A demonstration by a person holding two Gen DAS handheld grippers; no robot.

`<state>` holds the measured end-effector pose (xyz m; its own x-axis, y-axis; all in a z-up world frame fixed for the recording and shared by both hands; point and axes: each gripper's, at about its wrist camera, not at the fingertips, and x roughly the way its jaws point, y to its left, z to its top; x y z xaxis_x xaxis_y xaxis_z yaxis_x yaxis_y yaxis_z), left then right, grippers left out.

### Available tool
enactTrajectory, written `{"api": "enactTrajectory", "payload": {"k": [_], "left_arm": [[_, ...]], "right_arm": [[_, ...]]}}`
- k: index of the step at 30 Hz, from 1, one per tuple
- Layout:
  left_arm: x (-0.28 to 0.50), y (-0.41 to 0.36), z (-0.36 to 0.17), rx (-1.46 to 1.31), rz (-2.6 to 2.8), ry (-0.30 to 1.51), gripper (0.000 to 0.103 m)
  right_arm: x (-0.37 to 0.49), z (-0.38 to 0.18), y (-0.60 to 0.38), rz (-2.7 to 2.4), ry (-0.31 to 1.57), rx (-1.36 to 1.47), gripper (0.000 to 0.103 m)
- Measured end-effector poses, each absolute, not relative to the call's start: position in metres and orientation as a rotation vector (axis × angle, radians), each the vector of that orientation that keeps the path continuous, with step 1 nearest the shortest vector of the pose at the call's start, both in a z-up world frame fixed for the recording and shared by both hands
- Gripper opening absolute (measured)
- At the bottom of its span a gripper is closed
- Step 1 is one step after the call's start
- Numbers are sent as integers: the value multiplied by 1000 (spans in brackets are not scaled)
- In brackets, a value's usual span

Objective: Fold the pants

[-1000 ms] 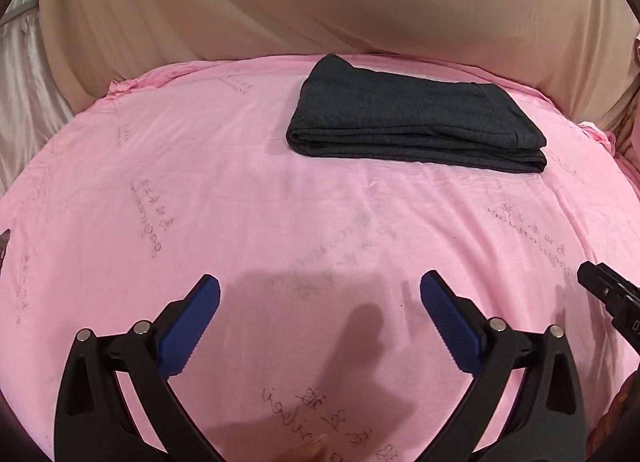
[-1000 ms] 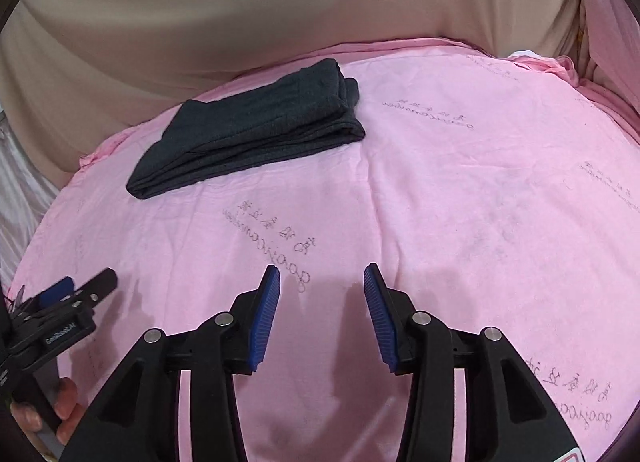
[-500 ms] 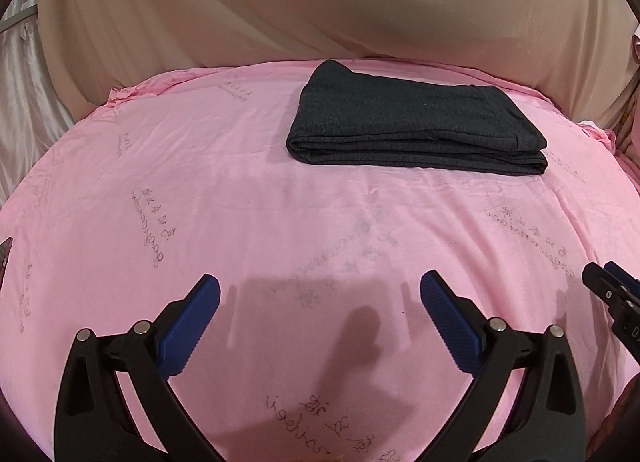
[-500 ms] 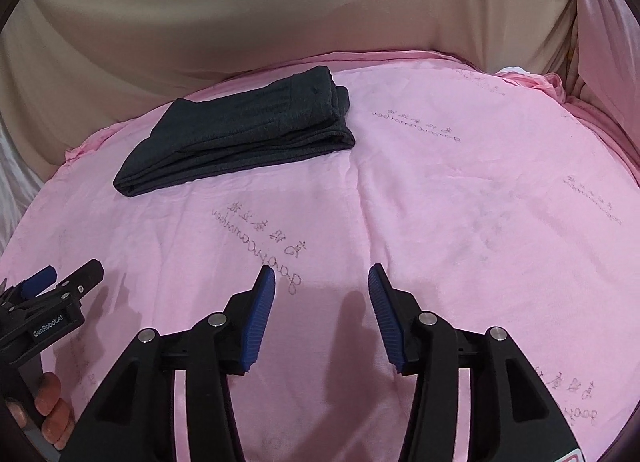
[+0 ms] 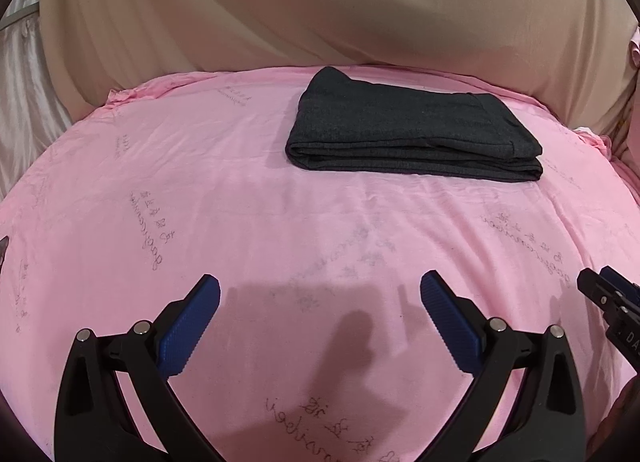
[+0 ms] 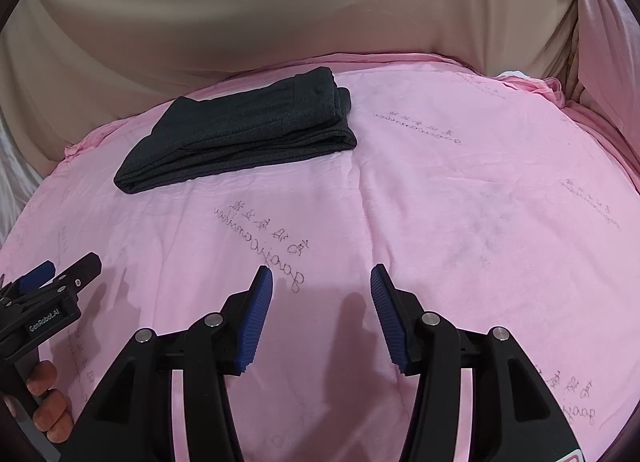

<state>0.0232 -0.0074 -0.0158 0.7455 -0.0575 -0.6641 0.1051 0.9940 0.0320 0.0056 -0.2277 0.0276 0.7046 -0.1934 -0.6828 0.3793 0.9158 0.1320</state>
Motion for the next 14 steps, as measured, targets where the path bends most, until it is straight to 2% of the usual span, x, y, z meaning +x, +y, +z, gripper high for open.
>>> {"api": "enactTrajectory", "payload": {"k": [10,14], "left_arm": [[12,-22,-11,169,-79,672,98],[12,-21,-11,171,-86,674,98]], "right_arm": [[3,29,-226,-328,717,271,52],[2,30,-227,-326,714,265,56]]}}
